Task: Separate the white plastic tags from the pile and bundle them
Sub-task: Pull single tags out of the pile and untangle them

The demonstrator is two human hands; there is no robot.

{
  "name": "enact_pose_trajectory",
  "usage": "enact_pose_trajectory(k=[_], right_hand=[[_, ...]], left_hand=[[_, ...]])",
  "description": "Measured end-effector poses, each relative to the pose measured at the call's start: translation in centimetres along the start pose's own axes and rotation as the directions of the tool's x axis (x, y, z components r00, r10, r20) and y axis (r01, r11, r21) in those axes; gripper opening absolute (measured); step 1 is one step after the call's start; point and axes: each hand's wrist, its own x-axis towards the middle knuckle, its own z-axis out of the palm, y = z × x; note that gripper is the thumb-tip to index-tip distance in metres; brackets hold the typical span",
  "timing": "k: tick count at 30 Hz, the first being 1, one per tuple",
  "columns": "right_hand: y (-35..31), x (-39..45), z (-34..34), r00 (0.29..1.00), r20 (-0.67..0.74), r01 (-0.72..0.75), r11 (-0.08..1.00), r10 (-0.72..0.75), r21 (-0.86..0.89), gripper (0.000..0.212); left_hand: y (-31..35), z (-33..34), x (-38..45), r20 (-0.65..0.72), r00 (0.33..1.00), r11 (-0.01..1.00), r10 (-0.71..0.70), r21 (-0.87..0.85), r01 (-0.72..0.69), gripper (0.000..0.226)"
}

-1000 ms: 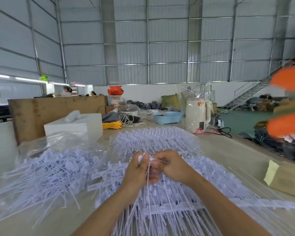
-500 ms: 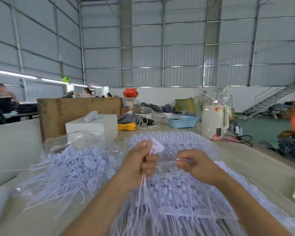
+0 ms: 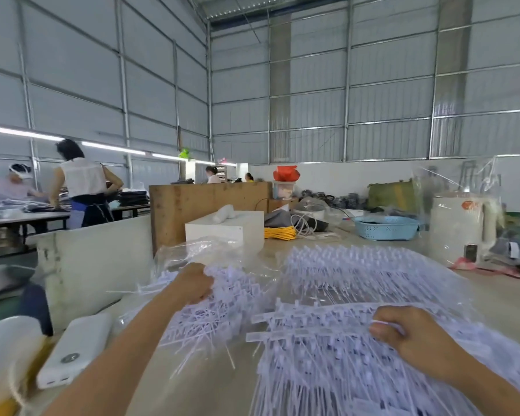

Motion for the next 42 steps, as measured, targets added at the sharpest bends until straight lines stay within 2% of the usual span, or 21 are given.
enact_pose_trajectory(k=[2, 4, 7, 11, 15, 16, 17, 20, 21, 22, 24, 25, 26, 27, 29, 31, 33, 36, 38, 40, 42], right_hand=[[-0.1, 0.0, 0.0, 1.0, -0.002, -0.002, 1.0, 0.002, 0.012, 0.032], [-0.3, -0.1, -0.1, 1.0, -0.003, -0.006, 1.0, 0.006, 0.027, 0.034], [-0.2, -0.1, 0.1, 1.0, -0.006, -0.001, 0.999, 0.001, 0.034, 0.038], [0.0, 0.1, 0.2, 1.0, -0.024, 0.016, 0.999, -0.016, 0.037, 0.042], [-0.2, -0.1, 0.1, 1.0, -0.022, 0.017, 0.998, -0.016, 0.065, 0.036], [-0.3, -0.2, 0.0, 0.999, -0.032, 0.015, 0.996, -0.012, 0.083, 0.034], [-0.4, -0.3, -0.1, 0.999, -0.043, 0.017, 0.996, -0.014, 0.087, 0.03], [-0.7, -0.5, -0.4, 0.998, -0.063, 0.026, 1.0, -0.025, 0.012, 0.02], [-0.7, -0.6, -0.5, 0.998, -0.063, 0.006, 1.0, -0.005, 0.013, 0.018], [-0.7, -0.6, -0.7, 0.998, -0.064, -0.022, 0.999, 0.024, 0.027, 0.016], [-0.8, -0.7, -1.0, 0.996, -0.067, -0.049, 0.994, 0.055, 0.094, 0.013], [-0.8, -0.8, -1.1, 0.997, -0.066, -0.037, 0.99, 0.046, 0.138, 0.013], [-1.0, -0.8, -1.3, 0.997, -0.065, -0.017, 0.984, 0.029, 0.175, 0.012], [-1.1, -0.9, -1.6, 0.998, -0.059, 0.002, 0.978, 0.01, 0.209, 0.01], [-1.2, -1.1, -1.9, 0.999, -0.018, 0.031, 0.955, -0.027, 0.293, 0.003], [-1.1, -1.4, -2.1, 0.998, 0.032, 0.036, 0.939, -0.05, 0.341, 0.014], [-1.3, -1.5, -2.2, 0.995, 0.095, -0.006, 0.931, -0.031, 0.366, 0.025], [-1.0, -1.4, -2.2, 0.992, 0.123, -0.053, 0.953, 0.017, 0.298, 0.031], [-0.6, -1.4, -2.5, 0.995, 0.1, -0.038, 0.986, 0.022, 0.161, 0.018], [-0.4, -1.5, -2.6, 0.996, 0.086, -0.026, 0.973, 0.006, 0.229, 0.009], [-0.3, -1.4, -2.5, 0.999, 0.037, -0.021, 0.956, 0.011, 0.292, 0.012]], left_hand=[[-1.2, 0.0, 1.9, -0.083, 0.995, 0.951, 0.063, 0.308, -0.035, 0.019], [-1.9, 0.0, 3.6, -0.178, 0.978, 0.89, 0.105, 0.455, -0.012, 0.029], [-2.6, -0.1, 5.7, -0.281, 0.948, 0.837, 0.152, 0.547, 0.029, 0.027], [-3.5, 0.5, 6.3, -0.274, 0.957, 0.694, 0.097, 0.707, 0.132, 0.044], [-1.9, 1.1, 5.0, -0.268, 0.963, 0.745, -0.018, 0.639, 0.192, 0.064], [-0.8, 1.1, 4.3, -0.27, 0.962, 0.691, -0.039, 0.688, 0.221, 0.065], [0.5, 1.0, 3.5, -0.275, 0.961, 0.611, -0.038, 0.754, 0.24, 0.061], [4.9, 2.2, -0.9, -0.223, 0.97, 0.344, 0.094, 0.922, 0.179, 0.03], [6.1, 3.1, -2.4, -0.205, 0.961, 0.329, 0.185, 0.934, 0.136, 0.025], [7.3, 4.3, -4.0, -0.186, 0.935, 0.38, 0.303, 0.923, 0.06, 0.022], [9.3, 7.6, -7.5, -0.114, 0.817, 0.578, 0.565, 0.761, -0.294, 0.019], [10.1, 9.3, -9.1, -0.076, 0.795, 0.699, 0.602, 0.532, -0.478, 0.019], [10.7, 11.2, -10.5, -0.011, 0.818, 0.789, 0.575, 0.273, -0.551, 0.022], [10.9, 13.2, -11.3, 0.08, 0.848, 0.845, 0.524, 0.077, -0.529, 0.027], [10.4, 16.5, -12.3, 0.219, 0.872, 0.899, 0.438, -0.121, -0.421, 0.037], [9.1, 18.2, -12.5, 0.304, 0.863, 0.89, 0.403, -0.348, -0.293, 0.037], [7.9, 18.7, -12.2, 0.303, 0.87, 0.837, 0.388, -0.512, -0.195, 0.033], [7.1, 18.6, -11.6, 0.214, 0.895, 0.815, 0.391, -0.533, -0.228, 0.033], [7.0, 18.4, -11.4, 0.156, 0.903, 0.802, 0.4, -0.537, -0.263, 0.033], [7.2, 18.2, -11.5, 0.143, 0.911, 0.76, 0.387, -0.609, -0.227, 0.034], [7.5, 18.0, -11.7, 0.223, 0.911, 0.694, 0.346, -0.714, -0.089, 0.034]])
